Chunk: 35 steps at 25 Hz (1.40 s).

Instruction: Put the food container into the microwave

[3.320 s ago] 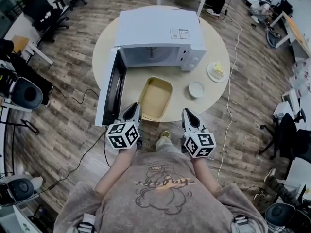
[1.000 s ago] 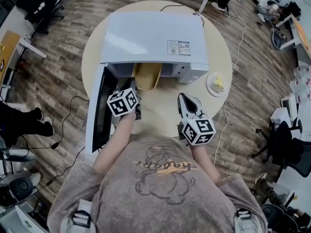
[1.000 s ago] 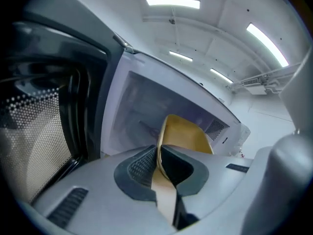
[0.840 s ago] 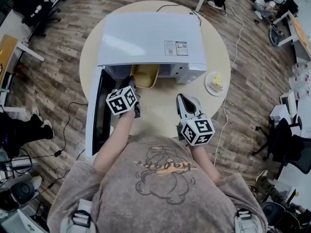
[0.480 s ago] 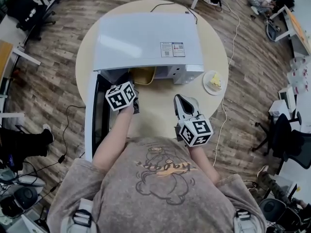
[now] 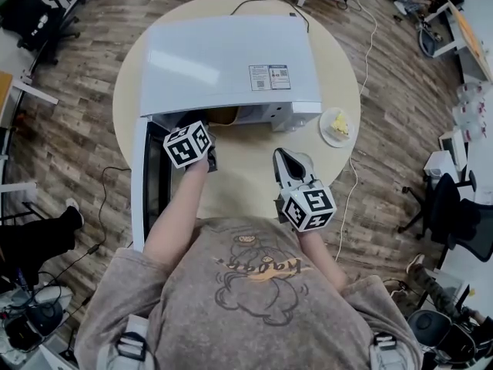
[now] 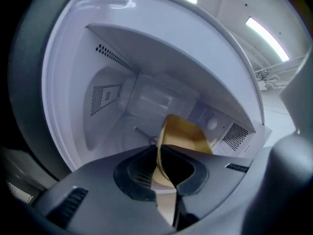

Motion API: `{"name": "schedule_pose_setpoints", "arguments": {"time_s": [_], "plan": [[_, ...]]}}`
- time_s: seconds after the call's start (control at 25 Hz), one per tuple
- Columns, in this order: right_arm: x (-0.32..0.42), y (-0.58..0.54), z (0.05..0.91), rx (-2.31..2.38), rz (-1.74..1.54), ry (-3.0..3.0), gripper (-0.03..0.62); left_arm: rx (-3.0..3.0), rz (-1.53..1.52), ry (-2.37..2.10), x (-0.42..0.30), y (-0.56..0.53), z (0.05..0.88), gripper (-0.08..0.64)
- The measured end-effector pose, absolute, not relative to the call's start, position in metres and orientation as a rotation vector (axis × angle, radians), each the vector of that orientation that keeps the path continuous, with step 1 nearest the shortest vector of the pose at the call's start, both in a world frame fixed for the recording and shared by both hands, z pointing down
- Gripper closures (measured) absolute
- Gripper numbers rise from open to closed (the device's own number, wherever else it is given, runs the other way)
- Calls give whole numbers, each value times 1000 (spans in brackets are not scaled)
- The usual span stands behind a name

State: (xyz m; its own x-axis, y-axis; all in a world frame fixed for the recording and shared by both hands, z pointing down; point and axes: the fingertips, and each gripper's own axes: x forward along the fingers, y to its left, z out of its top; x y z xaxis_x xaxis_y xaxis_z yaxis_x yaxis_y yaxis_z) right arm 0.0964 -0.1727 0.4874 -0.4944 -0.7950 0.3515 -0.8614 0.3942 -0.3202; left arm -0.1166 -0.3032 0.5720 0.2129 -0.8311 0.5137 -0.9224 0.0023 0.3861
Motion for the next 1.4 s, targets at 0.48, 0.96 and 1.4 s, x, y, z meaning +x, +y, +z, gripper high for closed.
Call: {"name": "schedule_pose_setpoints", "arguments": {"time_s": [0.48, 0.96, 1.4], "plan": [[94, -177, 492, 1486, 718, -2484, 592, 1825, 186, -1641, -121, -320, 581, 506], [87, -178, 495, 1468, 730, -2481, 592, 1795, 145, -1659, -127, -326, 588, 506], [88, -179, 499, 1470, 736, -2468, 592, 1807, 109, -1676, -127, -328, 587, 506]]}}
